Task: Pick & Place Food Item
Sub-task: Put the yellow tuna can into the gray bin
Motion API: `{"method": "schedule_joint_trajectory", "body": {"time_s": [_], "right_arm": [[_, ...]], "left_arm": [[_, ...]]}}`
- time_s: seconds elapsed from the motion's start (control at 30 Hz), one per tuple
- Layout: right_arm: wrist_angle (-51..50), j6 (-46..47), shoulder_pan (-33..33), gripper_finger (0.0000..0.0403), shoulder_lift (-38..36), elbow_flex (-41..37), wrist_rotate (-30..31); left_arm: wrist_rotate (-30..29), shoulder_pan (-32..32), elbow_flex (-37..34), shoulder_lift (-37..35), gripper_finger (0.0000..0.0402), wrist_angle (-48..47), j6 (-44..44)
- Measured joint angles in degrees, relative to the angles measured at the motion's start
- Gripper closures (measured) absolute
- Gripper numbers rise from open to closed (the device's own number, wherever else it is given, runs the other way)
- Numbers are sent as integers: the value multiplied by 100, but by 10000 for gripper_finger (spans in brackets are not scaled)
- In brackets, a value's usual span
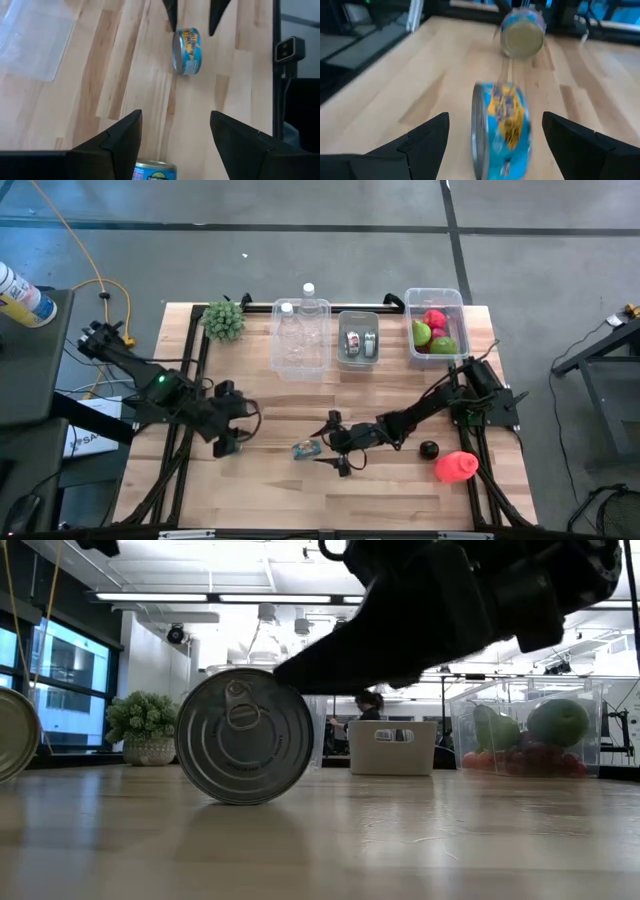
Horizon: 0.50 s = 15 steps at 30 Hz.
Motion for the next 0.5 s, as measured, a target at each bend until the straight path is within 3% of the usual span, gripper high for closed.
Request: {"method": "schedule_joint_trajectory", "body": {"time_s": [0.13, 0.27, 0.5], "right_arm": [[-12, 2, -50, 94, 1, -3, 170], [-76, 51, -151, 94, 1, -3, -192], [-81, 293, -145, 94, 1, -3, -296]], "left_arm": [[-406, -349, 0, 0, 174, -4, -267], [-704, -637, 0, 0, 174, -6, -465], [-1367, -1045, 0, 2, 174, 15, -309]]}}
